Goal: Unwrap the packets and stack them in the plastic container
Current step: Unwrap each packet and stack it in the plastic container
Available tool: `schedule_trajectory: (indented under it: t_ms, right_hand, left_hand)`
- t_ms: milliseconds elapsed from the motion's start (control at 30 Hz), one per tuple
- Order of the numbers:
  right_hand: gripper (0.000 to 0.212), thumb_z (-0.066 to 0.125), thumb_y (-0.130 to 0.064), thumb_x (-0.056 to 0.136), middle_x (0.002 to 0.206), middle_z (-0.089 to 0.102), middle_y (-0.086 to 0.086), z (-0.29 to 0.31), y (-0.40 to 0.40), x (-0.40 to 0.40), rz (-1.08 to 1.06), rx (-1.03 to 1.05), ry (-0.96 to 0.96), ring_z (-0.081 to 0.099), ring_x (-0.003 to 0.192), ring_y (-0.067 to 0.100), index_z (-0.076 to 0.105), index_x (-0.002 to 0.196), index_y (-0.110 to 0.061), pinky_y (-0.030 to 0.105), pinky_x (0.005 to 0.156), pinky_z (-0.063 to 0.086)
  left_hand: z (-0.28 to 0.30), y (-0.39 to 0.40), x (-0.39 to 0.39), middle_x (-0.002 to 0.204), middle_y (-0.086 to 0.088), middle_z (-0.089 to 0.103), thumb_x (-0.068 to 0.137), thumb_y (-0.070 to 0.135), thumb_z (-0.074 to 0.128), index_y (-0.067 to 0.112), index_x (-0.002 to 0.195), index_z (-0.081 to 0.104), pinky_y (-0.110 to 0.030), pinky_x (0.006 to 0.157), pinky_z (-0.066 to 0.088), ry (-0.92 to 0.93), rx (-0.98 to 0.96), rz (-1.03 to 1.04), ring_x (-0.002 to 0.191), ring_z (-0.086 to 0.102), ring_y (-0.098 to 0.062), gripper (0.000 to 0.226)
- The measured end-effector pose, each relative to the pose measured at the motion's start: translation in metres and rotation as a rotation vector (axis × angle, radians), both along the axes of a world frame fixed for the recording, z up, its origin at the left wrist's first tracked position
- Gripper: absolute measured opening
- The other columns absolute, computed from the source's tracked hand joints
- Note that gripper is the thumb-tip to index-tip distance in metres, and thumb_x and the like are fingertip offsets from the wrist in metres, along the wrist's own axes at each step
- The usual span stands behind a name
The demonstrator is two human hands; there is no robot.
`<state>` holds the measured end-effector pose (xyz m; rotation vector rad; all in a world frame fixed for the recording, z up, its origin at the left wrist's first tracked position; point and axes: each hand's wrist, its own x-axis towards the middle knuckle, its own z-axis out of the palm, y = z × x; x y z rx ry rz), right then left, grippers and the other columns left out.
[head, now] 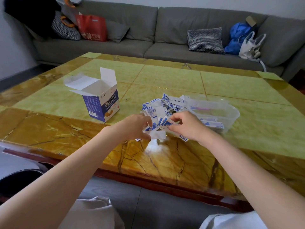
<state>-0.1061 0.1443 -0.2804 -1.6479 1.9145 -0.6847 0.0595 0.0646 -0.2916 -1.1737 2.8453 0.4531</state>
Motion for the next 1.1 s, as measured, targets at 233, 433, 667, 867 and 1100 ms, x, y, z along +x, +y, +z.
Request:
schedule_trajectory:
  t_ms: [233, 433, 667, 867, 1100]
  right_hand:
    - [0.015, 0.061, -0.016, 0.087, 0.094, 0.062, -0.001, -0.002, 0.002, 0.007, 0.047, 0.032, 0.018, 0.049, 0.066, 0.004, 0.066, 0.1, -0.013, 0.018, 0.056, 0.035]
    - [0.006, 0.06, -0.015, 0.087, 0.086, 0.061, 0.001, 0.004, 0.0, 0.002, -0.111, -0.132, -0.076, 0.054, 0.08, 0.017, 0.065, 0.091, -0.013, 0.027, 0.07, 0.04]
    - [0.01, 0.055, -0.009, 0.091, 0.094, 0.067, 0.016, 0.0, -0.005, 0.0, -0.233, -0.138, -0.434, 0.06, 0.085, 0.024, 0.065, 0.088, -0.009, 0.037, 0.081, 0.048]
    - [0.016, 0.047, -0.008, 0.095, 0.101, 0.062, 0.008, 0.001, -0.006, 0.003, -0.171, -0.095, -0.552, 0.058, 0.09, 0.022, 0.059, 0.105, -0.005, 0.03, 0.076, 0.041]
    - [0.009, 0.046, -0.009, 0.093, 0.107, 0.059, 0.012, 0.0, -0.003, 0.013, 0.218, -0.201, 0.294, 0.049, 0.092, 0.021, 0.053, 0.097, -0.003, 0.031, 0.076, 0.038]
  left_hand:
    - [0.001, 0.001, -0.003, 0.092, 0.004, 0.053, 0.083, 0.029, 0.063, 0.016, 0.1, 0.056, -0.015, 0.059, 0.037, 0.002, 0.034, 0.064, 0.081, 0.05, -0.013, 0.023]
    - [0.007, 0.006, 0.002, 0.071, 0.005, 0.048, 0.082, 0.017, 0.058, 0.017, 0.066, 0.044, -0.021, 0.056, 0.034, 0.135, -0.193, 0.016, 0.071, 0.048, -0.017, 0.022]
    - [0.011, 0.005, 0.003, 0.077, 0.008, 0.062, 0.078, 0.028, 0.07, 0.017, 0.079, 0.065, -0.013, 0.059, 0.042, 0.396, 0.166, 0.182, 0.07, 0.058, -0.007, 0.013]
    - [0.013, 0.003, 0.0, 0.085, 0.005, 0.063, 0.082, 0.01, 0.065, 0.016, 0.092, 0.057, -0.024, 0.069, 0.052, 0.634, 0.178, 0.335, 0.077, 0.062, -0.012, 0.014]
    - [0.014, 0.006, -0.004, 0.089, -0.001, 0.068, 0.08, 0.007, 0.064, 0.013, 0.096, 0.059, -0.006, 0.061, 0.045, 0.556, 0.059, 0.142, 0.077, 0.061, -0.01, 0.018]
